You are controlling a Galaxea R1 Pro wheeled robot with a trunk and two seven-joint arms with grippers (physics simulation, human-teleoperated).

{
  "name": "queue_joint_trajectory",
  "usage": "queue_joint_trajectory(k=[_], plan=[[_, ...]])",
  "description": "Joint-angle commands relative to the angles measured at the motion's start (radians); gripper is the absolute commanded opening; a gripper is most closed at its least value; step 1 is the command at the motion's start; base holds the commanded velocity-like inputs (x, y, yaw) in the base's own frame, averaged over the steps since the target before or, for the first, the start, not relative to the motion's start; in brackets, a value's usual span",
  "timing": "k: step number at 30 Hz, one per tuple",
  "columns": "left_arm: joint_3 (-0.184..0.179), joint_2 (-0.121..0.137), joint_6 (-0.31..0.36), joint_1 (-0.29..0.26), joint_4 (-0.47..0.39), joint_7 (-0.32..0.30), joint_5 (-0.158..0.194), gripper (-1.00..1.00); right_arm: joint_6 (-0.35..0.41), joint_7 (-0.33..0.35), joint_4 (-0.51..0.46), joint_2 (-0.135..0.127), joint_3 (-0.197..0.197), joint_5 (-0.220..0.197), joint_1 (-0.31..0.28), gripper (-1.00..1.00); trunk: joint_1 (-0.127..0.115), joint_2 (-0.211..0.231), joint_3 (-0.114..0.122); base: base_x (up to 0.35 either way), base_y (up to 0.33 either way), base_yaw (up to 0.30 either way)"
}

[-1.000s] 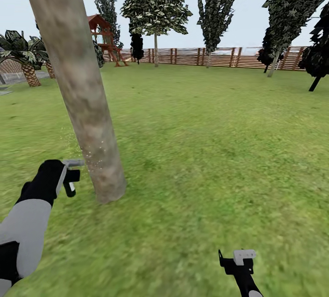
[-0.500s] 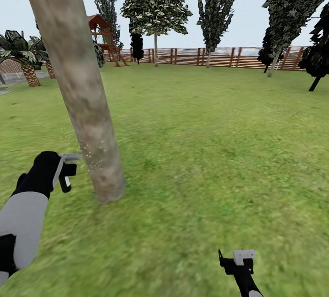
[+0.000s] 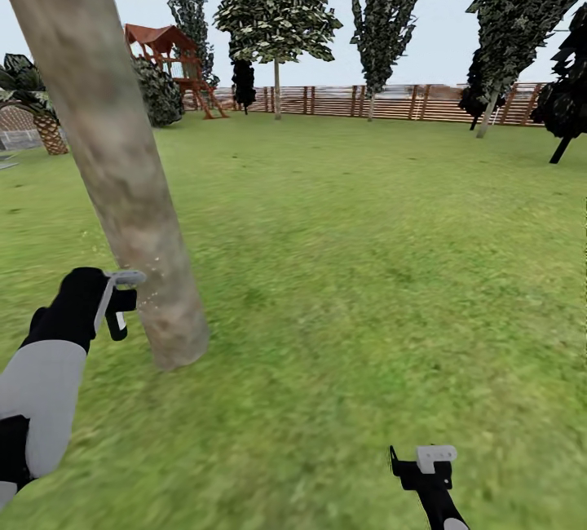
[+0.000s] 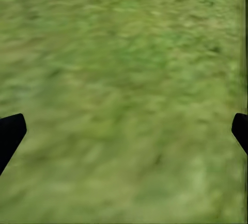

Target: In the garden, pick up the pesticide atomizer on the floor and spray pesticide onto both trees until each tree trunk is fully covered.

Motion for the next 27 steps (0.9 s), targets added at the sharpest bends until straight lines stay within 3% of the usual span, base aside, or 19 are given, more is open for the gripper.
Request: queue_joint_trajectory(k=[1,13,17,27], plan=[[0.002,-0.001,0.004,-0.001,-0.001,-0.009,-0.010,-1.00,-0.001,-0.008,0.001,0.000,0.008,0.001,-0.001,1.00,0.000,0.000,-0.001,0.011,-0.274,0.000],[0.002,-0.001,0.003,0.000,-0.001,-0.007,-0.011,-1.00,-0.001,-0.008,0.001,0.000,0.008,0.001,-0.001,1.00,0.000,0.000,-0.001,0.005,-0.276,0.025],[0.004,-0.002,0.003,0.000,-0.001,-0.006,-0.011,-1.00,-0.001,-0.008,0.001,0.000,0.008,0.001,-0.001,1.00,0.000,0.000,-0.001,0.163,-0.233,0.193],[0.003,-0.001,0.003,0.001,-0.001,-0.001,-0.012,-1.00,-0.001,-0.008,0.001,0.000,0.008,0.001,-0.001,1.00,0.000,0.000,-0.001,0.140,-0.232,0.007]])
